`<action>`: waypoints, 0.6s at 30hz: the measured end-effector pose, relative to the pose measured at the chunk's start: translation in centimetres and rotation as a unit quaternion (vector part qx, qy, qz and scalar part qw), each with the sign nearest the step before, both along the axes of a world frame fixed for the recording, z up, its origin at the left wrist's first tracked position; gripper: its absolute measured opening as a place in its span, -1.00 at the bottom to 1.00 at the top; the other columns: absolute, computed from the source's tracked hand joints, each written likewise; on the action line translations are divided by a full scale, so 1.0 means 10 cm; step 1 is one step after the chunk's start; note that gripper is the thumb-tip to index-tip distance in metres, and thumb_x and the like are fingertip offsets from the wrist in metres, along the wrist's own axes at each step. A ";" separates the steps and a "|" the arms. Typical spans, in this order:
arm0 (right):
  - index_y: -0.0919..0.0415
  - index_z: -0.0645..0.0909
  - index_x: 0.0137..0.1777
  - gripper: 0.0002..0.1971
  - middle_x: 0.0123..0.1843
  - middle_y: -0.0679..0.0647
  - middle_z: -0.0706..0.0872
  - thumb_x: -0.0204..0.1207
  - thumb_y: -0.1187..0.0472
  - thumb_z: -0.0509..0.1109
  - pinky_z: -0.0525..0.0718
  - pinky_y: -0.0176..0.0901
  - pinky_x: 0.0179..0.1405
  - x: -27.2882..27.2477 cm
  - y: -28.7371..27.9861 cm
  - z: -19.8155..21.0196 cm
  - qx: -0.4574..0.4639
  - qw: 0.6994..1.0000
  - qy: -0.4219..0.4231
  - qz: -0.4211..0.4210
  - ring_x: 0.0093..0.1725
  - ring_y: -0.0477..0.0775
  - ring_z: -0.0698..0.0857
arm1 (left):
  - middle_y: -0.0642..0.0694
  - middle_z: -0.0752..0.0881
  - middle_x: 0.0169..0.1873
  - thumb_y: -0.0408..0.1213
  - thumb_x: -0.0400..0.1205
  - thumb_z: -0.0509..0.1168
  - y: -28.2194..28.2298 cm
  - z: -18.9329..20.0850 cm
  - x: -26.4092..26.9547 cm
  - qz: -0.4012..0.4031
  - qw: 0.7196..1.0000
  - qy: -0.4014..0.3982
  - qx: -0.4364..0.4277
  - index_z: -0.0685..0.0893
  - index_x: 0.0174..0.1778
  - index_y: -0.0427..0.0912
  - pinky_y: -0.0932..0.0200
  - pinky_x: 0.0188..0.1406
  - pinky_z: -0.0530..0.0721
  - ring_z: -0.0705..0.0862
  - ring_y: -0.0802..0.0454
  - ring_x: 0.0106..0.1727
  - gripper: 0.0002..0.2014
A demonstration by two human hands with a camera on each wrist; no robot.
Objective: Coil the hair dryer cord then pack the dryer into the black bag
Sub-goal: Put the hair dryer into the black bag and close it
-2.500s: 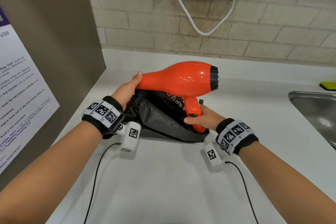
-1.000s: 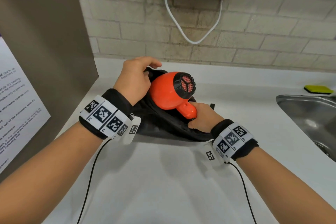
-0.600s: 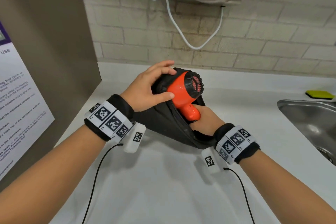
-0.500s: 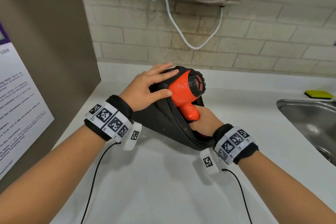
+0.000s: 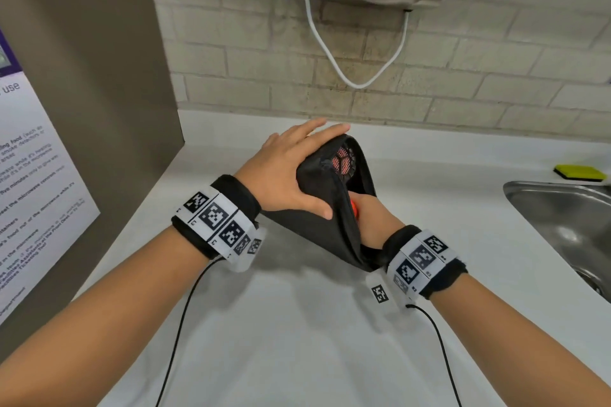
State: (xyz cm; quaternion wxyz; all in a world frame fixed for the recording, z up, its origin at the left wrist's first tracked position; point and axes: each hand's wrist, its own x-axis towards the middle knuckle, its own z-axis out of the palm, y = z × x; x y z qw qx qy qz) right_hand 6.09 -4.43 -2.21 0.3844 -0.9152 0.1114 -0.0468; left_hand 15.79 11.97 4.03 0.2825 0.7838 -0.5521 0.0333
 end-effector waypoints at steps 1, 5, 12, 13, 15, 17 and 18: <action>0.17 0.61 -0.13 -0.92 -0.21 0.09 0.68 0.52 0.30 0.28 0.57 -0.04 0.06 0.00 -0.01 -0.01 -0.006 1.000 0.003 0.013 -0.14 0.08 0.64 | 0.06 0.33 0.54 0.26 0.08 0.49 0.01 0.01 0.00 0.012 1.000 -0.019 0.022 -0.01 0.50 0.42 -0.05 0.49 0.27 0.34 0.02 0.51 0.11; 0.26 0.59 0.06 -0.85 -0.14 0.13 0.69 0.52 0.27 0.29 0.61 0.08 0.18 0.00 0.02 -0.05 -0.008 0.999 -0.016 0.029 -0.05 0.16 0.65 | 0.07 0.54 0.34 0.05 0.12 0.51 0.01 -0.01 -0.04 0.049 0.998 -0.015 -0.020 0.24 0.51 0.17 -0.01 0.28 0.55 0.55 0.02 0.31 0.00; -0.16 0.53 0.22 -0.27 0.28 -0.12 0.62 0.23 -0.49 -0.14 0.27 0.24 0.34 -0.17 -0.48 -0.19 -0.244 0.961 0.121 -0.053 0.39 0.01 0.48 | 0.11 0.59 0.30 0.10 0.08 0.42 0.21 0.08 0.22 0.128 0.989 -0.038 -0.067 0.34 0.38 0.30 -0.05 0.27 0.57 0.59 -0.02 0.28 -0.13; -0.13 0.53 0.23 -0.20 0.26 -0.14 0.61 0.18 -0.50 -0.22 0.29 0.19 0.29 -0.21 -0.54 -0.20 -0.320 0.940 0.115 -0.037 0.38 -0.03 0.47 | 0.10 0.59 0.29 0.11 0.08 0.40 0.24 0.09 0.26 0.140 0.987 -0.037 -0.064 0.33 0.38 0.31 -0.08 0.27 0.57 0.59 -0.03 0.28 -0.13; -0.05 0.54 0.24 -0.27 0.23 -0.11 0.63 0.30 -0.44 -0.16 0.32 0.09 0.21 -0.23 -0.61 -0.19 -0.437 0.893 0.108 -0.021 0.36 -0.04 0.46 | 0.08 0.60 0.27 0.14 0.05 0.37 0.27 0.08 0.31 0.161 0.984 -0.022 -0.068 0.34 0.38 0.30 -0.09 0.27 0.58 0.60 -0.05 0.26 -0.13; 0.03 0.59 0.18 -0.51 0.18 -0.05 0.67 0.55 -0.23 -0.01 0.32 0.04 0.19 -0.20 -0.63 -0.13 -0.444 0.891 0.076 -0.051 0.33 0.00 0.48 | 0.05 0.61 0.26 0.15 0.04 0.38 0.29 0.05 0.34 0.171 0.982 0.006 -0.075 0.36 0.38 0.27 -0.06 0.29 0.57 0.61 -0.06 0.24 -0.11; 0.06 0.62 0.14 -0.58 0.15 -0.02 0.69 0.60 -0.14 0.03 0.32 0.02 0.18 -0.19 -0.63 -0.07 -0.430 0.898 0.053 -0.072 0.30 0.03 0.49 | 0.04 0.62 0.25 0.14 0.04 0.40 0.29 0.02 0.34 0.171 0.982 0.022 -0.077 0.37 0.38 0.25 -0.05 0.30 0.57 0.61 -0.04 0.24 -0.11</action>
